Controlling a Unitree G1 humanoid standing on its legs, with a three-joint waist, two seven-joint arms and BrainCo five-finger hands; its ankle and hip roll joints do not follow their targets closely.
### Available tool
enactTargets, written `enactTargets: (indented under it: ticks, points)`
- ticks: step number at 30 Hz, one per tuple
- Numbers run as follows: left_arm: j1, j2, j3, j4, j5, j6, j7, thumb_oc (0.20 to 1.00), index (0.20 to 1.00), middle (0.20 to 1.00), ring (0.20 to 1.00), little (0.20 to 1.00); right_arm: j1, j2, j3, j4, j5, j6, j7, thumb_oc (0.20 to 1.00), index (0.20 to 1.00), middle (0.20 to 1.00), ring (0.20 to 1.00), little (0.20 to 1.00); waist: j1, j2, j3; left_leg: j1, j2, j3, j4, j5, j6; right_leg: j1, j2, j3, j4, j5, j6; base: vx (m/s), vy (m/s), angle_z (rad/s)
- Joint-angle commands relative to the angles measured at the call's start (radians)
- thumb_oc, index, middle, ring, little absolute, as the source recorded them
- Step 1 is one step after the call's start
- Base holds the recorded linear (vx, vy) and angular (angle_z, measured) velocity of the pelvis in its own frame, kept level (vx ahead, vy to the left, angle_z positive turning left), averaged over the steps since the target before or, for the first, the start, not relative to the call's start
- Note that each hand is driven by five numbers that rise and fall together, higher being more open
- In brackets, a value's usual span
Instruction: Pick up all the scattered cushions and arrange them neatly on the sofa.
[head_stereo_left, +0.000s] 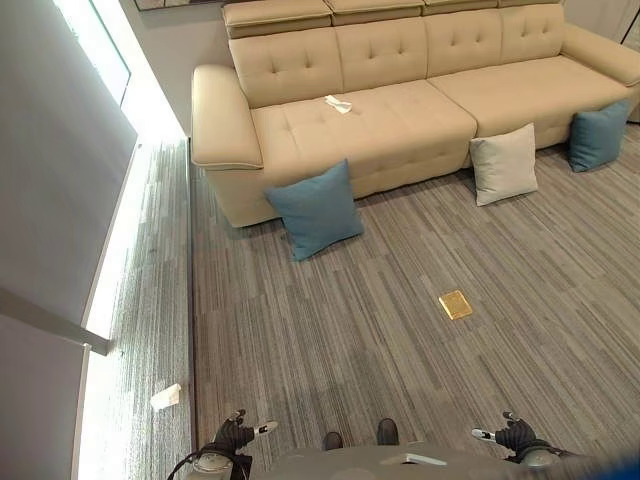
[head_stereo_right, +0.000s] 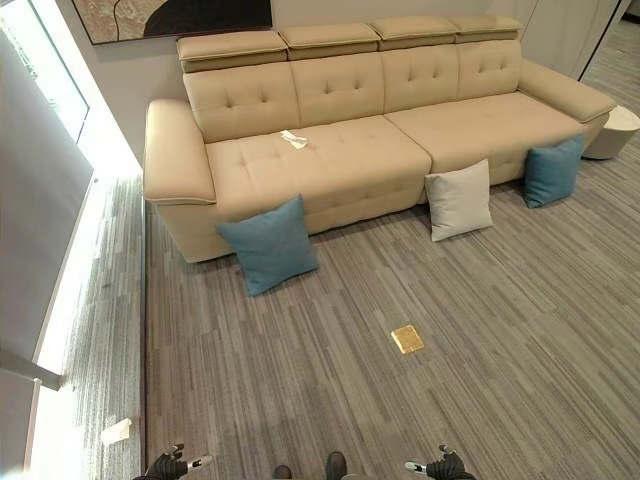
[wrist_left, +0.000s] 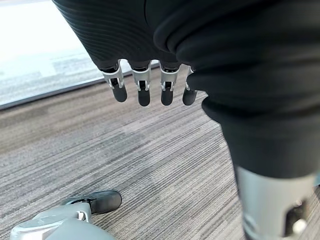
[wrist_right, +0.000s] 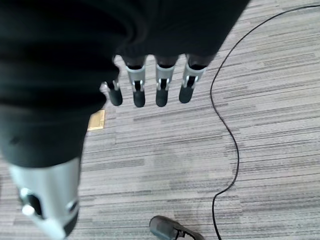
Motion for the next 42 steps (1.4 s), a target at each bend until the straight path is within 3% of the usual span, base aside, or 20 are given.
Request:
enactTargets:
  ticks: [1, 15, 23, 28, 32, 36, 39, 42]
  points:
    - [-0.065, 0.002, 0.034, 0.052, 0.028, -0.007, 0.001, 1.000, 1.000, 1.000, 1.000, 1.000, -0.056, -0.015, 0.024, 0.010, -0.016, -0.007, -0.019, 1.000, 1.000, 1.000, 1.000, 1.000, -0.008, -0.019, 0.016, -0.014, 0.055, -0.084, 0.005, -0.042, -0.072, 0.080, -0.064, 0.025, 0.011, -0.092, 0.098, 0.00, 0.000, 0.00]
    - [-0.080, 0.002, 0.027, 0.054, 0.054, 0.003, 0.011, 1.000, 1.000, 1.000, 1.000, 1.000, -0.061, -0.006, 0.044, 0.012, -0.048, 0.005, -0.019, 1.000, 1.000, 1.000, 1.000, 1.000, 0.010, -0.037, 0.015, -0.002, 0.048, -0.089, 0.005, -0.063, -0.055, 0.087, -0.070, 0.023, 0.020, -0.099, 0.102, 0.04, 0.015, 0.01]
    - [-0.088, 0.008, 0.032, 0.052, 0.048, 0.006, 0.008, 1.000, 1.000, 1.000, 1.000, 1.000, -0.082, -0.008, 0.056, -0.001, -0.065, 0.015, -0.015, 1.000, 1.000, 1.000, 1.000, 1.000, 0.038, -0.050, 0.025, -0.049, 0.009, -0.099, 0.084, -0.098, -0.023, 0.039, -0.093, 0.049, 0.083, -0.098, 0.115, 0.01, 0.071, -0.02]
    - [-0.099, 0.013, 0.032, 0.045, 0.049, 0.001, 0.015, 1.000, 1.000, 1.000, 1.000, 1.000, -0.099, -0.009, 0.058, -0.010, -0.073, 0.020, -0.017, 1.000, 1.000, 1.000, 1.000, 1.000, 0.053, -0.052, 0.038, -0.083, -0.023, -0.103, 0.146, -0.126, 0.003, -0.015, -0.120, 0.054, 0.176, -0.092, 0.137, 0.01, 0.102, -0.11]
    - [-0.110, 0.024, 0.029, 0.044, 0.065, 0.003, 0.019, 1.000, 1.000, 1.000, 1.000, 1.000, -0.110, -0.001, 0.067, -0.027, -0.073, 0.021, -0.016, 1.000, 1.000, 1.000, 1.000, 1.000, 0.049, -0.036, 0.067, -0.066, -0.035, -0.117, 0.160, -0.140, 0.024, -0.113, -0.130, 0.052, 0.368, -0.044, 0.154, 0.05, 0.096, -0.07]
    - [-0.111, 0.026, 0.023, 0.041, 0.069, 0.001, 0.018, 1.000, 1.000, 1.000, 1.000, 1.000, -0.116, -0.004, 0.080, -0.036, -0.073, 0.019, -0.019, 1.000, 1.000, 1.000, 1.000, 1.000, 0.038, -0.030, 0.070, -0.009, -0.034, -0.144, 0.143, -0.162, 0.029, -0.162, -0.083, 0.048, 0.341, -0.072, 0.132, 0.16, -0.011, 0.05]
    - [-0.108, 0.025, 0.011, 0.045, 0.079, -0.003, 0.020, 1.000, 1.000, 1.000, 1.000, 1.000, -0.113, -0.009, 0.091, -0.053, -0.063, 0.015, -0.020, 1.000, 1.000, 1.000, 1.000, 1.000, 0.005, -0.034, 0.076, 0.055, -0.038, -0.206, 0.109, -0.173, 0.025, -0.242, 0.005, 0.092, 0.269, -0.049, 0.123, 0.25, -0.095, 0.08]
    - [-0.115, 0.012, 0.003, 0.048, 0.085, -0.009, 0.018, 1.000, 1.000, 1.000, 1.000, 1.000, -0.095, -0.010, 0.094, -0.047, -0.063, 0.009, -0.021, 1.000, 1.000, 1.000, 1.000, 1.000, -0.004, -0.035, 0.069, 0.066, -0.031, -0.240, 0.109, -0.167, 0.002, -0.200, 0.022, 0.120, 0.227, -0.057, 0.095, 0.17, -0.167, 0.57]
